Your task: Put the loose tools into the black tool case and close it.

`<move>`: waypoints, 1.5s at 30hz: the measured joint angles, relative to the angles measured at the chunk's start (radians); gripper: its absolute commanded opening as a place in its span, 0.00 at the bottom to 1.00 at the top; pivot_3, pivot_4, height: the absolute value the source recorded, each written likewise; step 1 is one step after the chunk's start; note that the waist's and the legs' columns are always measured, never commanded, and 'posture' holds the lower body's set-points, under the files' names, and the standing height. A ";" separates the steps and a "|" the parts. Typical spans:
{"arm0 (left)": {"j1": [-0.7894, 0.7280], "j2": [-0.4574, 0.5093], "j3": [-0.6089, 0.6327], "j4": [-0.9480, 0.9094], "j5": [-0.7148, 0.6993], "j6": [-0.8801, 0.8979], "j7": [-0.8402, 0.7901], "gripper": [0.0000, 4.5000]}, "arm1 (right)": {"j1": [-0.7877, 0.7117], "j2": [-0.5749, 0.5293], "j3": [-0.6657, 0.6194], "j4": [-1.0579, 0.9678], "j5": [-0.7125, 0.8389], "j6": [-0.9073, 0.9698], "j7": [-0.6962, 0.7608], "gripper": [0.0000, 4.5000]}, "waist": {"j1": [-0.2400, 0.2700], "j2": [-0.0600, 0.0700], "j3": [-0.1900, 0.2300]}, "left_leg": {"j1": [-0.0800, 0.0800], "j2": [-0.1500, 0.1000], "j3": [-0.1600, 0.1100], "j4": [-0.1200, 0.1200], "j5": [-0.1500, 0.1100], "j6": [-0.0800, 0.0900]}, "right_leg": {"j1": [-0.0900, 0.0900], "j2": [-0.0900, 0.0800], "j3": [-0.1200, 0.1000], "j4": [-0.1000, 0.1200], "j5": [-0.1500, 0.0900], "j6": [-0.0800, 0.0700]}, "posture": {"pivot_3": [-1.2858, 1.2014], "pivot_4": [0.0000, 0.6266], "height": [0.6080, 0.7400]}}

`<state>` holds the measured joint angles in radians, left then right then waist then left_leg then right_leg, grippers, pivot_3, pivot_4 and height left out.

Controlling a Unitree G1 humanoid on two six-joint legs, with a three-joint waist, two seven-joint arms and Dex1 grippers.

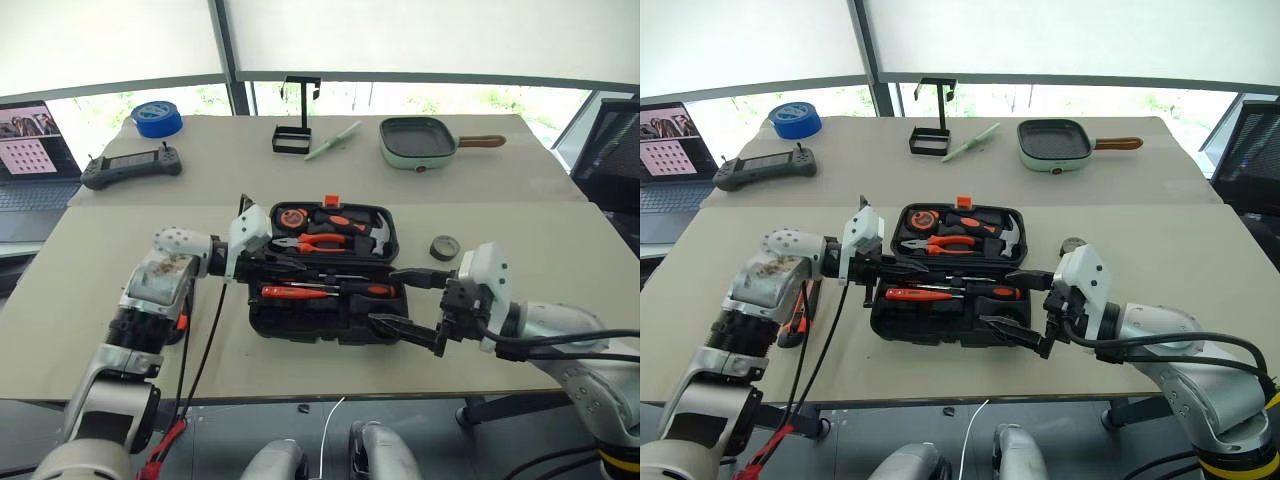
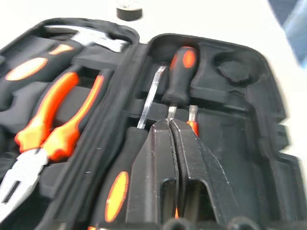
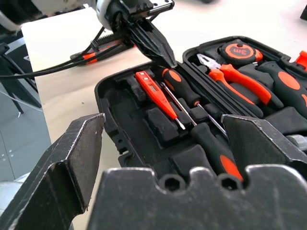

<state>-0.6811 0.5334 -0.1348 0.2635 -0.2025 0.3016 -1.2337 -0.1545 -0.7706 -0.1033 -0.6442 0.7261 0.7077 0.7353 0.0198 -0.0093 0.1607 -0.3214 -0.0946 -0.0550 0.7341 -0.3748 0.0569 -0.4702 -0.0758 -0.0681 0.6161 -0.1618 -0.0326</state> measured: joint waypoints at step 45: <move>0.074 0.016 -0.108 0.033 0.120 -0.263 0.043 0.01 | -0.001 0.007 0.012 0.009 -0.006 0.000 -0.016 1.00 | -0.005 0.000 -0.001 | 0.004 0.000 0.000 -0.002 0.000 0.000 | 0.004 0.000 0.000 -0.001 0.000 0.001 | 0.52 0.24 1.00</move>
<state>-0.6074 0.5498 -0.2424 0.2968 -0.0828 0.0386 -1.1912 -0.1553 -0.7636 -0.0916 -0.6355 0.7203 0.7077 0.7193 0.0144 -0.0093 0.1597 -0.3171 -0.0945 -0.0551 0.7320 -0.3749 0.0569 -0.4666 -0.0755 -0.0680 0.6147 -0.1614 -0.0320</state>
